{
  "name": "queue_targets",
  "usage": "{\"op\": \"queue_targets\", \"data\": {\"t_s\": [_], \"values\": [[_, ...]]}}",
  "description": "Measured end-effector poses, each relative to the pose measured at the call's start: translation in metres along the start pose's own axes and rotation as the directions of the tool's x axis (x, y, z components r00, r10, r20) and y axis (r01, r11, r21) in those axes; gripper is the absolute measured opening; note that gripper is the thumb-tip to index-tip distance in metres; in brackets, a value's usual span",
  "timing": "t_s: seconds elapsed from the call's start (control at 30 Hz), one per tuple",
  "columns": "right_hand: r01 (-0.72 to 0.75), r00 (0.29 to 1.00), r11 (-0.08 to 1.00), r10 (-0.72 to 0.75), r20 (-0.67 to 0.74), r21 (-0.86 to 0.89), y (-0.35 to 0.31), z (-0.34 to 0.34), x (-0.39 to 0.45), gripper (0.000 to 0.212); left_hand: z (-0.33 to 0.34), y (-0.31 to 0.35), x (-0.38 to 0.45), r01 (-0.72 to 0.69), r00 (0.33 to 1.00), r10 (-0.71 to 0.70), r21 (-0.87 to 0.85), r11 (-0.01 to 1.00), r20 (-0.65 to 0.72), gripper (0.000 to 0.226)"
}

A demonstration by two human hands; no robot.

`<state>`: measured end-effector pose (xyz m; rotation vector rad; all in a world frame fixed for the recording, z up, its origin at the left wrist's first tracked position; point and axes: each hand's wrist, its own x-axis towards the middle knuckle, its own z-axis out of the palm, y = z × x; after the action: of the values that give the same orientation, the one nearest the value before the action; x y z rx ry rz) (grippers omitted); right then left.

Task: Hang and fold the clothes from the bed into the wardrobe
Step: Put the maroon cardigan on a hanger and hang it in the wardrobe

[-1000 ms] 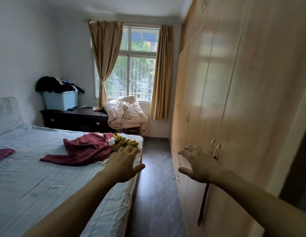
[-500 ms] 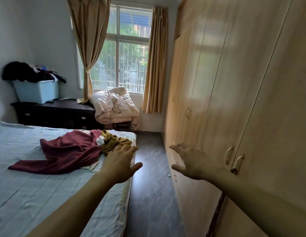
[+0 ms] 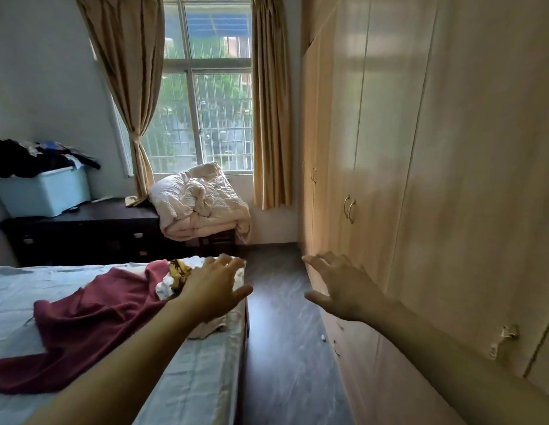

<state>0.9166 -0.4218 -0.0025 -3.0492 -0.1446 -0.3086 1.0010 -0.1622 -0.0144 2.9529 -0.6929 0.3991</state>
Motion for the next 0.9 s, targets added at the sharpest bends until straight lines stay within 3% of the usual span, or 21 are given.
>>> {"op": "queue_targets", "data": {"t_s": [0.27, 0.7, 0.9], "values": [[0.022, 0.998, 0.997, -0.018, 0.053, -0.071, 0.058, 0.029, 0.148, 0.075, 0.063, -0.03, 0.143, 0.028, 0.993, -0.026, -0.014, 1.0, 0.114, 0.066], [0.002, 1.0, 0.988, -0.002, 0.001, -0.152, 0.116, 0.071, 0.409, 0.071, 0.133, -0.132, 0.395, -0.042, 0.999, 0.042, -0.055, 0.998, -0.001, 0.059], [0.02, 0.999, 0.995, -0.022, -0.023, -0.103, 0.141, 0.1, 0.508, 0.069, 0.164, -0.163, 0.475, -0.043, 0.999, 0.042, -0.094, 0.995, -0.015, 0.055]]}}
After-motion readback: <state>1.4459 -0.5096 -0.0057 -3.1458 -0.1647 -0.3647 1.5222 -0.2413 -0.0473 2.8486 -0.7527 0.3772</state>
